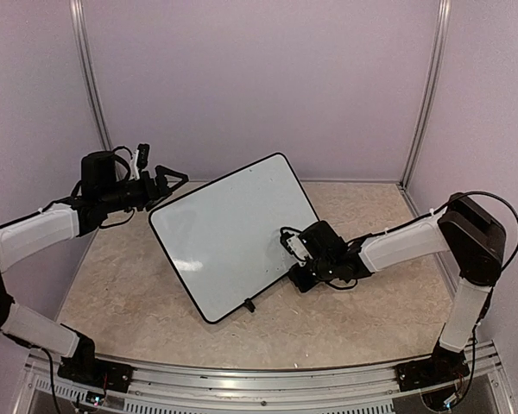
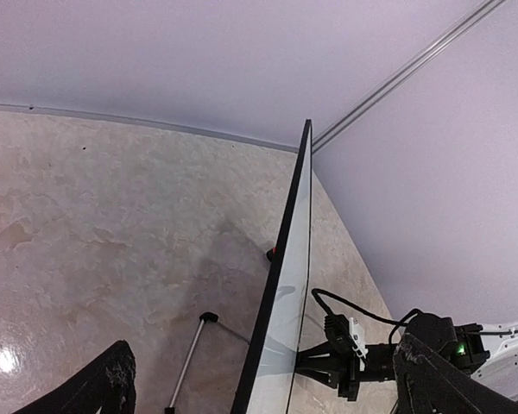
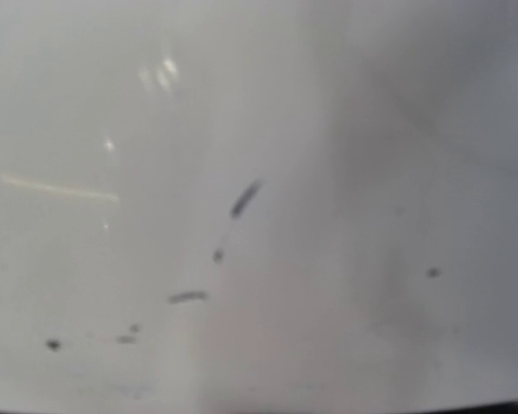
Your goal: Erase the whiteboard
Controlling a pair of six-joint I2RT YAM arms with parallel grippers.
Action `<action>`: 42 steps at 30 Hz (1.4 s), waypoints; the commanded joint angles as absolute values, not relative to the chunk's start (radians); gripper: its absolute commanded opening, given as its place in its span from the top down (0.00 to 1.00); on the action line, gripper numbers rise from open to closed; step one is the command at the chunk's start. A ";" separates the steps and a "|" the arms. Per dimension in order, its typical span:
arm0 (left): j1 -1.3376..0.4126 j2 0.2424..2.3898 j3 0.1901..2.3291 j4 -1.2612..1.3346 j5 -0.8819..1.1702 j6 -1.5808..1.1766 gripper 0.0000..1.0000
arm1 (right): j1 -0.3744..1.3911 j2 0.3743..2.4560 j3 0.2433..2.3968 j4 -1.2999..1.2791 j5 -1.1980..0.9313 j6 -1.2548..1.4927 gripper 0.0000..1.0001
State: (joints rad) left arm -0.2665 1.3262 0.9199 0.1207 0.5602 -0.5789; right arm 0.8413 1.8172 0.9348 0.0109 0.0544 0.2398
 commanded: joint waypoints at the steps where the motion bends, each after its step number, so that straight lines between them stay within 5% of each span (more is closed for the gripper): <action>1: -0.240 1.288 0.912 0.125 0.509 -0.574 0.01 | 0.836 1.869 0.989 -0.010 0.123 0.313 1.00; 18: -0.198 1.260 0.897 0.138 0.493 -0.583 0.01 | 0.803 2.039 1.226 -0.118 0.220 0.366 1.00; 42: -0.190 1.274 0.891 0.151 0.513 -0.589 0.01 | 0.519 2.236 1.543 -0.251 0.296 0.498 1.00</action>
State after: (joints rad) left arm -0.1967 1.2789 0.9020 0.1310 0.4938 -0.5838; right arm 0.5732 2.2009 1.5249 -0.1913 0.1978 0.4213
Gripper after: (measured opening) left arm 0.990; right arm 0.111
